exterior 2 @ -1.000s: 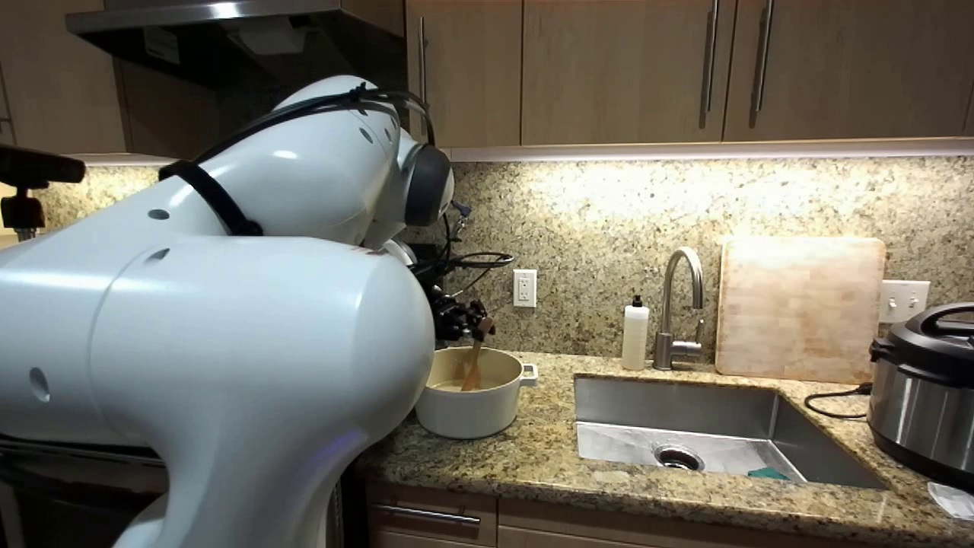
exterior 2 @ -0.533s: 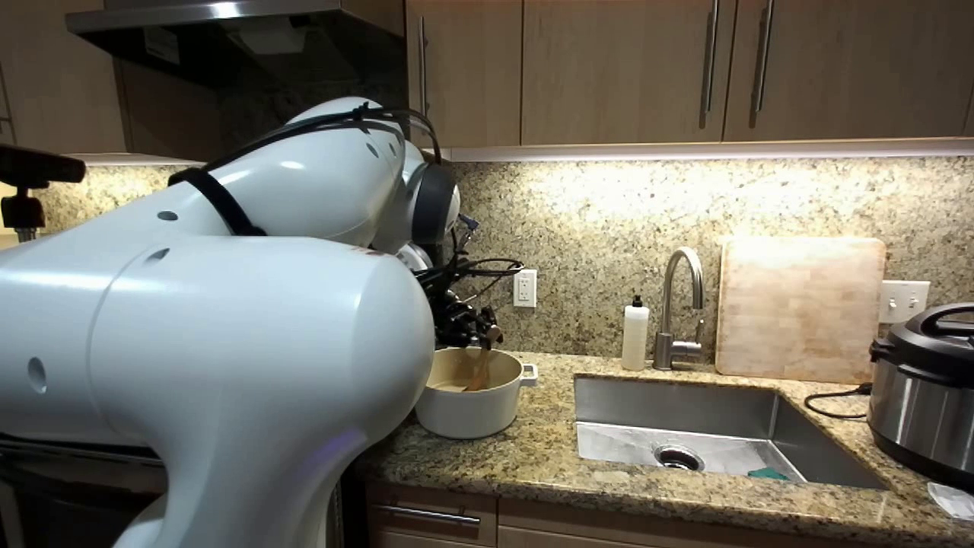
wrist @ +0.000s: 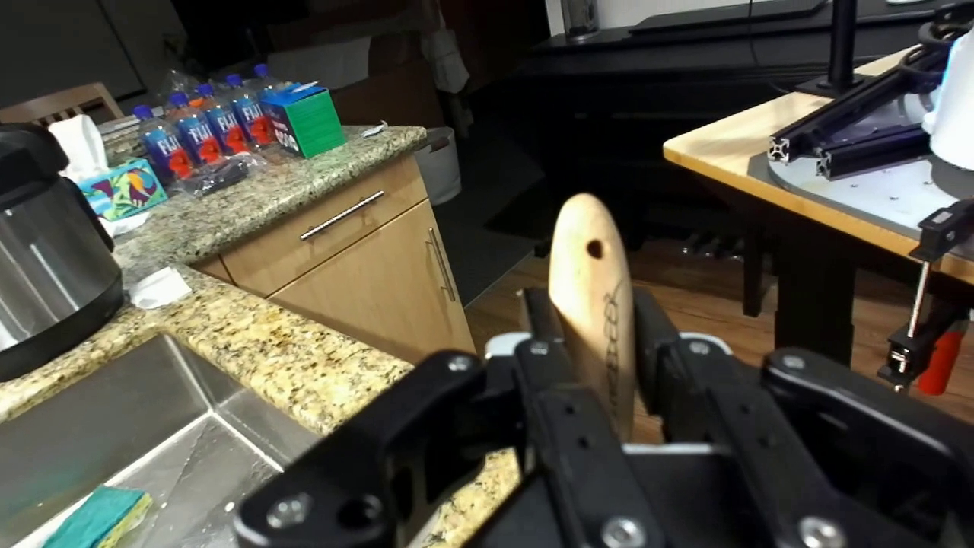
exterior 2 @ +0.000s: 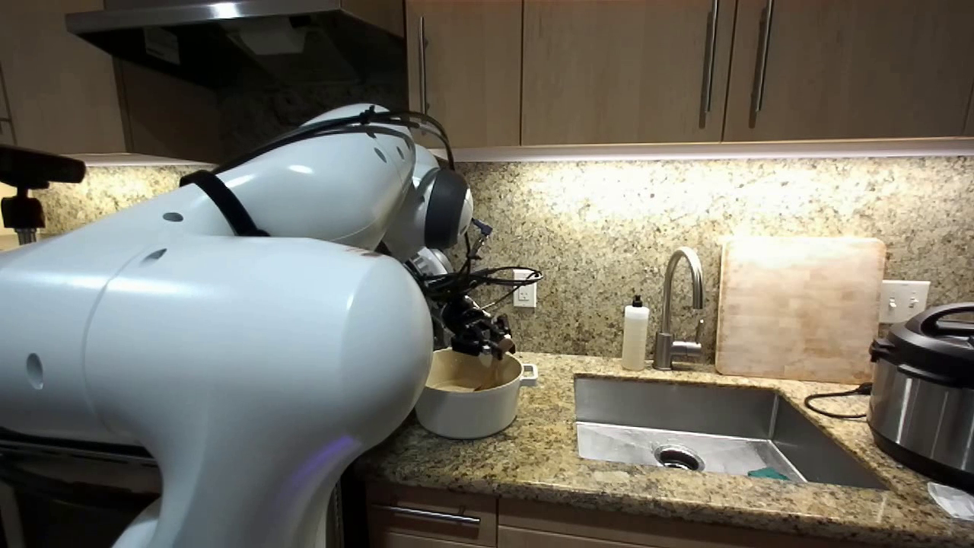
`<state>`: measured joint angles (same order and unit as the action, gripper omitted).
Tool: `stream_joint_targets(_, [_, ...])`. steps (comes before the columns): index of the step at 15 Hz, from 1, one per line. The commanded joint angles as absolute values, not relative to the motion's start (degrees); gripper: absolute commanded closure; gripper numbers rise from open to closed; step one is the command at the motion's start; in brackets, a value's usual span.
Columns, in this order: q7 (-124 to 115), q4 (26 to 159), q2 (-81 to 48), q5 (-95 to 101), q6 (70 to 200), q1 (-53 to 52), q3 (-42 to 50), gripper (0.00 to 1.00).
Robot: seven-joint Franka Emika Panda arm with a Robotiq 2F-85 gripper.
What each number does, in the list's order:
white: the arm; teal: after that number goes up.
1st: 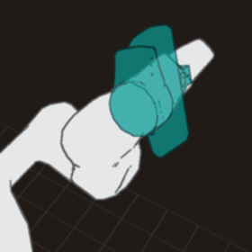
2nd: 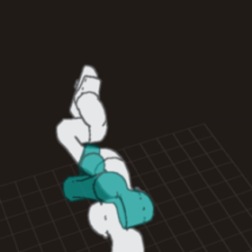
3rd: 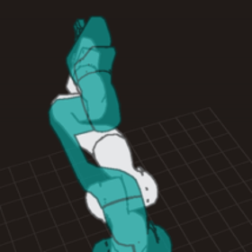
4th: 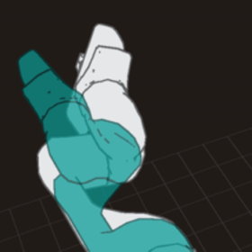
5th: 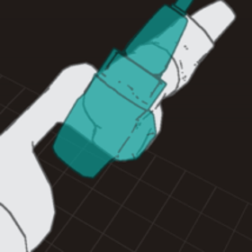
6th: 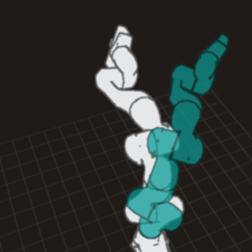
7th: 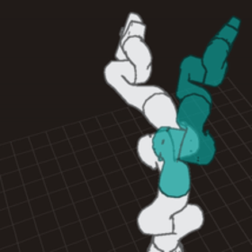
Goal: Use the wooden spoon to stir in the pot
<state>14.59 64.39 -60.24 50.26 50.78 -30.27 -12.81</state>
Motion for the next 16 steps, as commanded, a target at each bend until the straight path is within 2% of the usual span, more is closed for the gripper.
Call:
stream_joint_targets(1, [16.5, 63.3, -61.5, 48.6, 48.9, -28.9, -12.4, 0.47])
stream_joint_targets(4, [16.5, 63.8, -61.6, 48.5, 49.1, -28.3, -12.4, 0.29])
stream_joint_targets(6, [16.4, 64.4, -61.3, 48.7, 49.5, -28.3, -12.6, 0.22])
stream_joint_targets(7, [16.2, 65.0, -61.0, 49.0, 49.9, -28.4, -12.7, 0.10])
stream_joint_targets(8, [16.3, 66.3, -60.0, 49.3, 51.0, -28.3, -13.1, 0.03])
stream_joint_targets(10, [16.7, 71.7, -56.2, 50.3, 55.2, -27.4, -15.1, 0.00])
stream_joint_targets(16, [15.2, 86.5, -42.6, 49.2, 71.4, -21.4, -21.9, 0.00])
